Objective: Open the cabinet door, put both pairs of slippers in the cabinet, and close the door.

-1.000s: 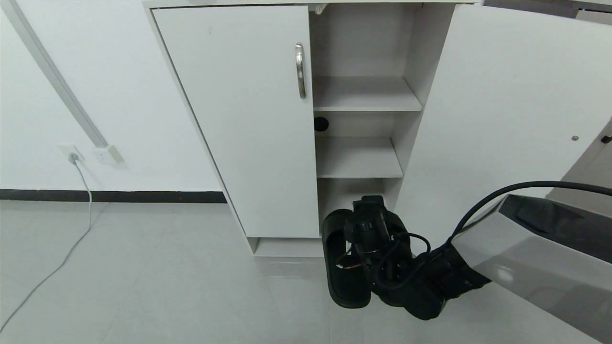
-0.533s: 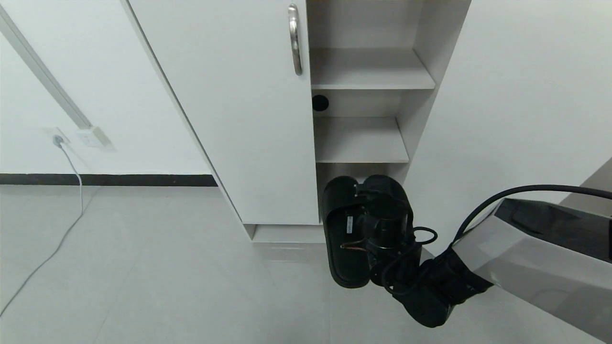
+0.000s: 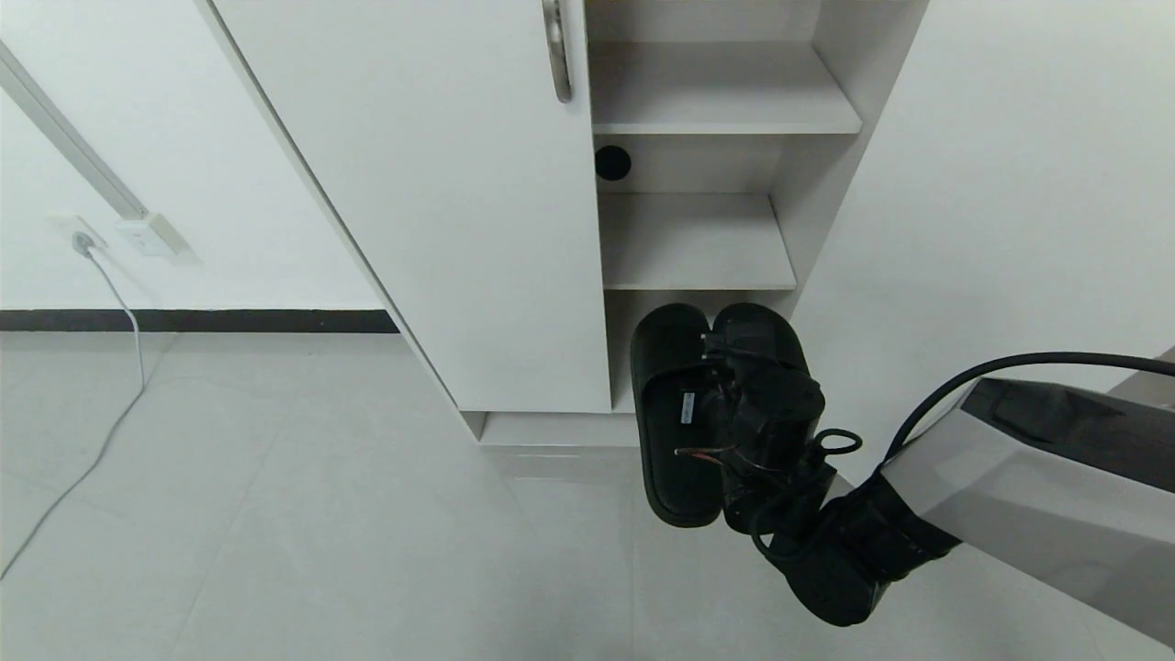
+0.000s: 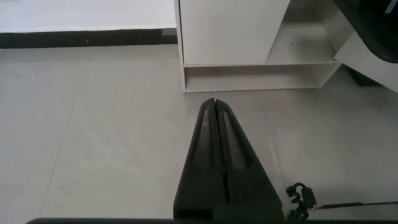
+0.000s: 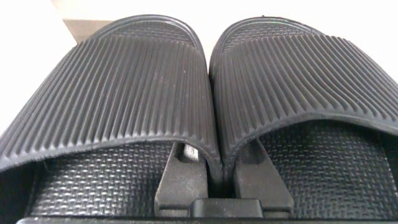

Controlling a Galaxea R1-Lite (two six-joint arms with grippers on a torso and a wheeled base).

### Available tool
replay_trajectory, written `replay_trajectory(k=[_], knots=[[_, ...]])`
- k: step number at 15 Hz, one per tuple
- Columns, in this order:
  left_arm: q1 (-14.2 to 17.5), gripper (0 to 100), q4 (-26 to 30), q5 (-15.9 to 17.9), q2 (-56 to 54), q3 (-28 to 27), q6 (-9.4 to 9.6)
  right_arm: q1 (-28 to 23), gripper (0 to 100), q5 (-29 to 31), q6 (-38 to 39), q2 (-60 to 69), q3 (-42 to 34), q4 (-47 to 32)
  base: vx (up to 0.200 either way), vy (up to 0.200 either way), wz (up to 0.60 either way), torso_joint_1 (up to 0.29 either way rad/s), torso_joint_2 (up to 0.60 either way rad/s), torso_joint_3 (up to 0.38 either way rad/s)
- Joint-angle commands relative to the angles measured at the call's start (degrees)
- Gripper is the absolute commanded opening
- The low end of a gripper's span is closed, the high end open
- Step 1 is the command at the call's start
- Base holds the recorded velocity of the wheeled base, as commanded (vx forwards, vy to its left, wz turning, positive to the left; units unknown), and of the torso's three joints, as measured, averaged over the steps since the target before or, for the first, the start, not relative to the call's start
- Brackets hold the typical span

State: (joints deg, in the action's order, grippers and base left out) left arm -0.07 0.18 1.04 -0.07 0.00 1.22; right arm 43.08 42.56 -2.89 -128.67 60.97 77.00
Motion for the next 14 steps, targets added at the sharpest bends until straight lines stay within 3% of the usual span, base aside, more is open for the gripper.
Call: replay_trajectory(k=[1,4,14], knots=[[0.0,0,0.0,0.0,0.1,0.0,0.01,0.0,0,0.0,0.0,1.1,-0.1,-0.1,0.0,0.0,0.0,0.0,0.0,0.0],[0.0,0,0.0,0.0,0.1,0.0,0.1,0.0,0,0.0,0.0,1.5,-0.1,-0.2,0.0,0.0,0.0,0.0,0.0,0.0],[0.0,0,0.0,0.0,0.1,0.0,0.1,0.0,0,0.0,-1.2,1.3,-0.8,-0.1,0.2,0.0,0.0,0.0,0.0,0.001]])
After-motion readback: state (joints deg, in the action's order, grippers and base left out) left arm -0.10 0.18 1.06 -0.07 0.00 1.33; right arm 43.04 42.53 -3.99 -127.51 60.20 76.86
